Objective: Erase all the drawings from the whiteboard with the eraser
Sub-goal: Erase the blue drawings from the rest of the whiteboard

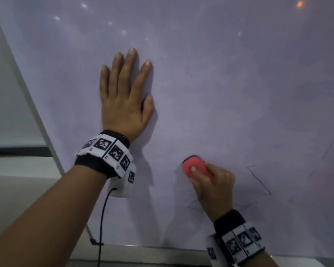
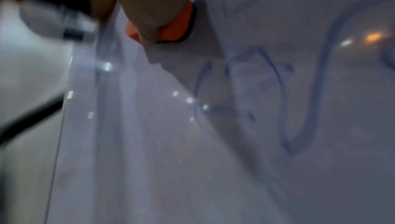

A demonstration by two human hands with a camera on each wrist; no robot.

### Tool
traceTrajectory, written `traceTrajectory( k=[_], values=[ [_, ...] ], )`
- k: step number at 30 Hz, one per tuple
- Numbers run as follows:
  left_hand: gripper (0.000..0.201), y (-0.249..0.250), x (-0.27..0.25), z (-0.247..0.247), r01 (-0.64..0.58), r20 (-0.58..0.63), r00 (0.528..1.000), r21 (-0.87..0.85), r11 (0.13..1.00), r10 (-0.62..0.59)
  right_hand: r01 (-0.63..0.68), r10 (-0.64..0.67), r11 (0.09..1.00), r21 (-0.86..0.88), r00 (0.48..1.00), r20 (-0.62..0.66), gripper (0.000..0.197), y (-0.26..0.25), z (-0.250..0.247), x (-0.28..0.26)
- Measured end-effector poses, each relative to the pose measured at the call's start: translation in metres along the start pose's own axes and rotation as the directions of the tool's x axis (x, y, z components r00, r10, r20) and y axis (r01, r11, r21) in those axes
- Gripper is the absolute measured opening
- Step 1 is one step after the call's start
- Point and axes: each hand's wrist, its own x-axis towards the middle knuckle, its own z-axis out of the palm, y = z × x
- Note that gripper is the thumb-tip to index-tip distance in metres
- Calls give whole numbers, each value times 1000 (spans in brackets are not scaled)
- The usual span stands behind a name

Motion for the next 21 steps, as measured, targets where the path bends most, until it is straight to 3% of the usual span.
traceTrajectory(
  k=[2, 4, 7, 9, 10, 11, 12, 14, 18, 19, 21],
  values=[
    [50, 0, 0, 0, -3, -12, 1000, 4, 1000, 3, 238, -237, 971, 15, 958, 159, 29, -15, 10, -44],
    [50, 1, -1, 1, 4, -15, 1000, 11, 1000, -3, 273, -266, 962, 3, 935, 237, 33, -5, 2, -66],
    [50, 1, -3, 2, 6, -13, 1000, 18, 1000, -5, 5, -7, 1000, 26, 995, 100, 30, 22, -17, -45],
    [50, 2, -3, 2, -1, -17, 1000, 20, 1000, 1, -237, 233, 970, 54, 970, 69, 12, 24, -18, -21],
    [50, 1, -2, 1, -3, -21, 1000, 27, 1000, 4, -340, 330, 937, 80, 937, 116, 23, 13, -12, -10],
    [50, 1, -1, 1, -6, -26, 1000, 35, 999, 7, -371, 347, 917, 146, 922, 170, 31, -3, -6, -8],
    [50, 0, -1, 0, -7, -25, 1000, 39, 999, 8, -297, 259, 944, 145, 937, 235, 26, -15, -1, -12],
    [51, -1, -2, 0, -7, -32, 999, 42, 999, 8, -102, 83, 991, 83, 974, 213, 20, -21, 1, -27],
    [50, 0, -3, 3, 1, -39, 999, 15, 1000, 0, -307, 287, 950, 62, 933, 216, 20, 7, -17, -31],
    [50, -1, -3, 3, 9, -43, 999, 18, 1000, -8, -422, 388, 900, 113, 891, 236, 19, 7, -16, -33],
    [49, -1, -4, 2, 9, -50, 999, 32, 999, -8, -466, 413, 873, 145, 864, 288, 41, -13, -4, -33]
  ],
)
